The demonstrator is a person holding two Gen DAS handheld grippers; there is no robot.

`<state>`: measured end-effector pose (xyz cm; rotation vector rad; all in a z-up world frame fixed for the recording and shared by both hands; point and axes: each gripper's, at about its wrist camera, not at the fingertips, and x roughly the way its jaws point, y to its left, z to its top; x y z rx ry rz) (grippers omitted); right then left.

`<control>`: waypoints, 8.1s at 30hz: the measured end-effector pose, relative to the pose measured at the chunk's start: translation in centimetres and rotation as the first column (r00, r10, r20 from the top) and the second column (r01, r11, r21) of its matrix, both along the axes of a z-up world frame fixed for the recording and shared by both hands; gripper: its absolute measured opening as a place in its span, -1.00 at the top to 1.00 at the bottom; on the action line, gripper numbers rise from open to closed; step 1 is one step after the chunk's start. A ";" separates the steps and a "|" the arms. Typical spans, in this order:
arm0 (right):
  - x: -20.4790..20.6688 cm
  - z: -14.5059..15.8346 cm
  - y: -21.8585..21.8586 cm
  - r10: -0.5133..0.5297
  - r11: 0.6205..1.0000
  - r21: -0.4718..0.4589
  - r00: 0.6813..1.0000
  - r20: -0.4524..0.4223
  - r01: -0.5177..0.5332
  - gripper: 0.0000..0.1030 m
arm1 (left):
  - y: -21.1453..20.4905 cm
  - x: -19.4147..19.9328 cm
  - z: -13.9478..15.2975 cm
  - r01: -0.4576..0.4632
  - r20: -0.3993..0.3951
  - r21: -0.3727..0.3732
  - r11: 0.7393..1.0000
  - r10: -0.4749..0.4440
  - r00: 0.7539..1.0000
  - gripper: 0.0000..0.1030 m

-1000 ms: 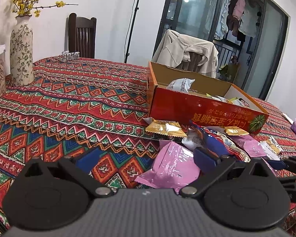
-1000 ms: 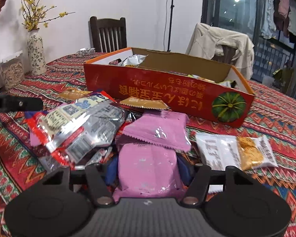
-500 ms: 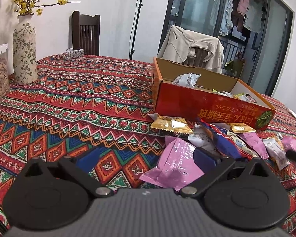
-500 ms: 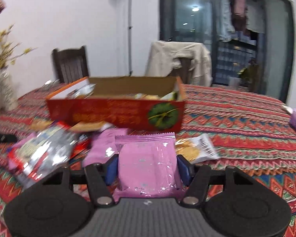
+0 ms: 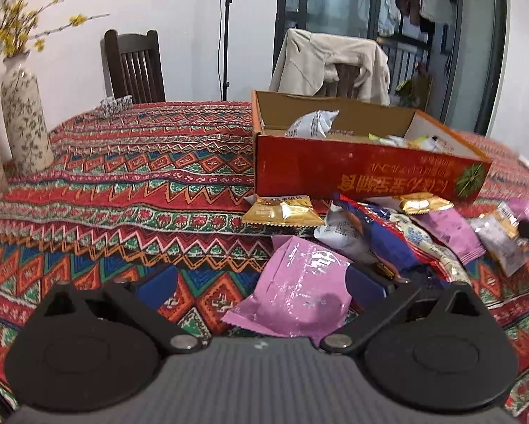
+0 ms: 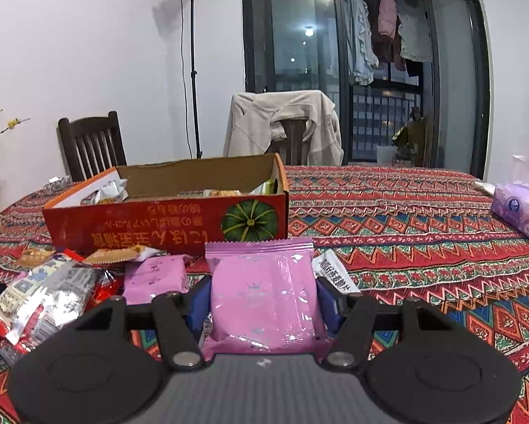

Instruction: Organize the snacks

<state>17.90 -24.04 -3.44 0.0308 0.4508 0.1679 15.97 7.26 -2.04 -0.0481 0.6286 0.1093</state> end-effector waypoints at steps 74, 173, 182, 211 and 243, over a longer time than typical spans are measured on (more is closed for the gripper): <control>4.7 9.2 4.3 0.083 0.996 0.006 0.980 0.181 -0.086 -0.18 | -5.3 4.6 11.1 0.054 0.328 -0.048 0.997 -0.035 0.944 -0.19; 3.5 0.1 -3.4 0.054 0.998 0.027 0.993 -0.106 -0.051 -1.00 | -15.0 5.0 0.9 -0.164 -0.118 0.133 0.977 0.180 0.976 -0.15; 2.8 0.7 -3.5 0.063 0.997 0.049 0.997 -0.052 -0.061 -1.00 | -13.2 1.4 4.0 -0.089 0.017 0.061 0.994 0.089 0.996 -0.15; 3.7 -1.2 2.4 0.208 0.958 -0.161 0.963 -0.168 -0.235 -0.10 | -4.3 1.5 2.5 0.007 0.192 -0.177 0.984 0.027 0.981 -0.16; 1.4 0.5 0.7 0.151 0.982 -0.119 0.988 0.009 -0.149 0.20 | -6.0 0.9 2.6 0.008 0.252 -0.123 0.992 0.024 0.968 -0.16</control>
